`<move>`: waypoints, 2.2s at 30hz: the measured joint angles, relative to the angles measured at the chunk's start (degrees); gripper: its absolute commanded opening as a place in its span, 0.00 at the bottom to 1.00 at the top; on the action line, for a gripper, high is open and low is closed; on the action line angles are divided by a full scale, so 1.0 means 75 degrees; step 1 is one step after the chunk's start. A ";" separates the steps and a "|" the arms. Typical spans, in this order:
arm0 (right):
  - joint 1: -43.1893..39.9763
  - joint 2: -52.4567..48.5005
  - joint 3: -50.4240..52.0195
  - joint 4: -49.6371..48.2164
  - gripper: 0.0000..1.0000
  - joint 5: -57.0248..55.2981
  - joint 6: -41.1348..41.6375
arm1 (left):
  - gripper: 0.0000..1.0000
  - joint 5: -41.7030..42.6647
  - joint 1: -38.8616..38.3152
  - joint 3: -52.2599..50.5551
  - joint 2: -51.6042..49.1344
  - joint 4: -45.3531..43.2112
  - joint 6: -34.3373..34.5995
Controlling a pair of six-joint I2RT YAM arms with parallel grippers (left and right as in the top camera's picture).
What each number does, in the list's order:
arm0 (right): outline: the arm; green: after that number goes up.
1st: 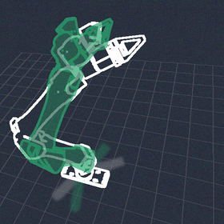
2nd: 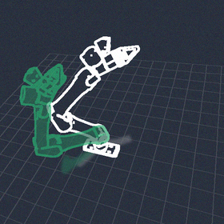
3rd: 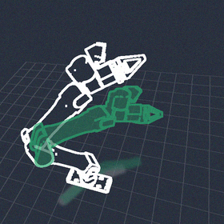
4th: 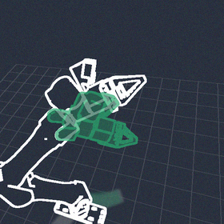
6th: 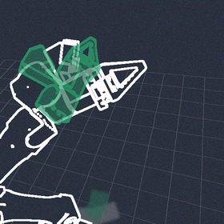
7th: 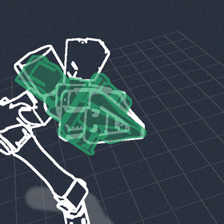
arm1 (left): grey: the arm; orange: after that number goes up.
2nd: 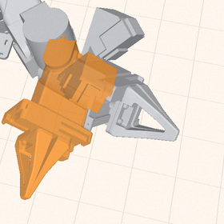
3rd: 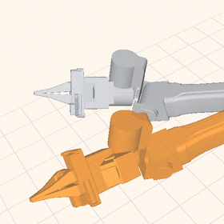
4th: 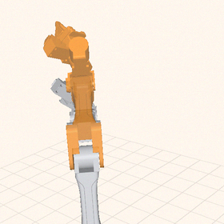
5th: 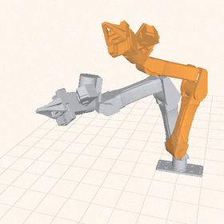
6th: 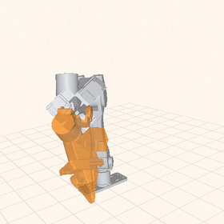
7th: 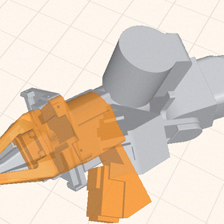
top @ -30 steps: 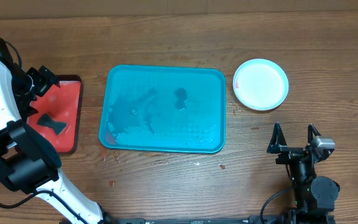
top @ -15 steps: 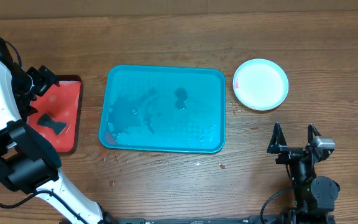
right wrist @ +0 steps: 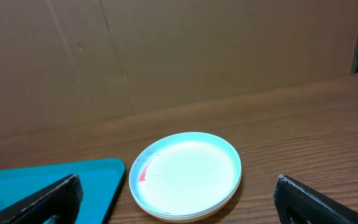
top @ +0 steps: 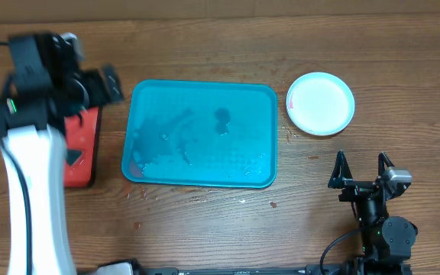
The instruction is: Clean dirty plates on tray and stack at the side
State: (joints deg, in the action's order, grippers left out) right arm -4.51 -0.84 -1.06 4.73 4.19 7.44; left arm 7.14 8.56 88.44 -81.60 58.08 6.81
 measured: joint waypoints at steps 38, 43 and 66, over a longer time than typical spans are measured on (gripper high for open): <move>0.0000 0.0000 0.0000 -0.0003 1.00 0.0000 -0.0003 | 1.00 -0.0271 -0.0490 -1.0608 0.9777 -0.6289 -0.0938; 0.0000 0.0000 0.0000 0.0003 1.00 0.0003 -0.0003 | 1.00 -0.0597 -0.0420 -1.1261 1.0366 -0.7003 -0.0816; 0.0000 0.0000 0.0000 0.0003 1.00 0.0000 -0.0003 | 1.00 -0.1524 -0.0420 -1.1718 1.0745 -0.7175 0.0009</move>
State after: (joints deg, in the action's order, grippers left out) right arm -4.51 -0.84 -1.06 4.75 4.19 7.42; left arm -4.29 5.41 0.56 -1.02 4.27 6.87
